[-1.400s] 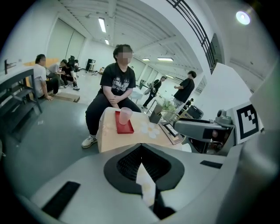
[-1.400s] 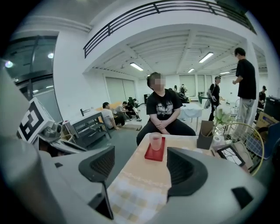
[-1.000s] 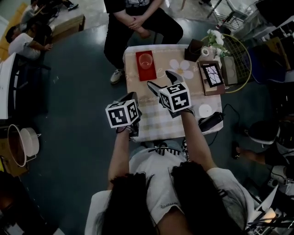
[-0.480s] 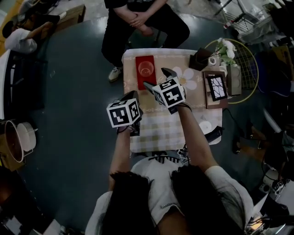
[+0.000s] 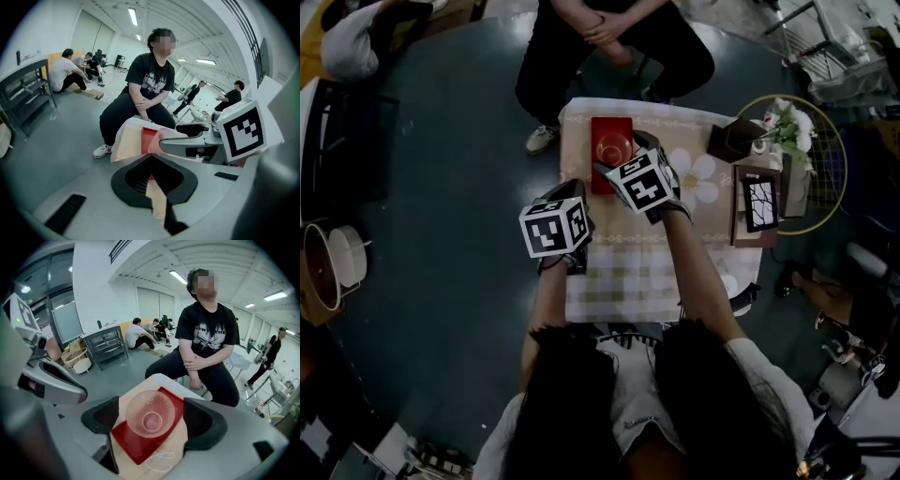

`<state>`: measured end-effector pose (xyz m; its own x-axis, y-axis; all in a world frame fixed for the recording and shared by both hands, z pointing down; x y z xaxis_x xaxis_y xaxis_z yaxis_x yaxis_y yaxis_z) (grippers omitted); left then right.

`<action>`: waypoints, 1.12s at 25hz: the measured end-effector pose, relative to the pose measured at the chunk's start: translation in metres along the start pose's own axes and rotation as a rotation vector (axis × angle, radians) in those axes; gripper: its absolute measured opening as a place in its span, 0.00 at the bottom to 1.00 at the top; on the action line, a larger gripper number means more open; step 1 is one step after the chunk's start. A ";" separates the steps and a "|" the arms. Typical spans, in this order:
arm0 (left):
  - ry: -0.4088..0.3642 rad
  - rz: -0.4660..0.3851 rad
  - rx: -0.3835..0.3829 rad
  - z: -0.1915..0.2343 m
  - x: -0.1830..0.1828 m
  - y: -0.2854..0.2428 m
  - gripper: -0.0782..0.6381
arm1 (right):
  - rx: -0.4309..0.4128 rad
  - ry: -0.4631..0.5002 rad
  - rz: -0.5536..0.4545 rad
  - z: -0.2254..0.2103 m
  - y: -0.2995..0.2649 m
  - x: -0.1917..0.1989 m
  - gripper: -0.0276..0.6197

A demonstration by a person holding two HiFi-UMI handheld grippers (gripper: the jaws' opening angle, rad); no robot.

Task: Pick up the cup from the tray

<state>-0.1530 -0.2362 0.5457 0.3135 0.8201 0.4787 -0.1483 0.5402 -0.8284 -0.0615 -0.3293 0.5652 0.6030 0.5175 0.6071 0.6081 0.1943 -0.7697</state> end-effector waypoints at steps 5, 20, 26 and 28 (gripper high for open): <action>0.020 0.014 -0.012 0.008 0.002 -0.010 0.11 | -0.016 0.038 0.077 -0.002 -0.022 0.001 0.68; 0.046 0.042 -0.007 0.013 0.008 -0.020 0.11 | 0.024 0.027 0.137 -0.009 -0.036 0.014 0.67; 0.026 0.039 0.012 0.004 0.006 -0.016 0.11 | 0.035 0.038 0.130 -0.003 -0.012 0.020 0.67; 0.016 0.038 0.020 -0.001 0.006 -0.014 0.11 | 0.046 0.030 0.132 -0.003 0.000 0.026 0.67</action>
<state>-0.1482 -0.2392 0.5593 0.3222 0.8369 0.4425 -0.1793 0.5129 -0.8395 -0.0442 -0.3187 0.5812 0.6914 0.5165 0.5051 0.4986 0.1649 -0.8510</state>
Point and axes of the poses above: the fingertips, and each gripper's own axes: y backward along the fingers, z to its left, x out of its underside, the point moved 5 cm from there along y, backward along the fingers, and after that the axes turned 9 degrees about -x, right-handed, at the moved point
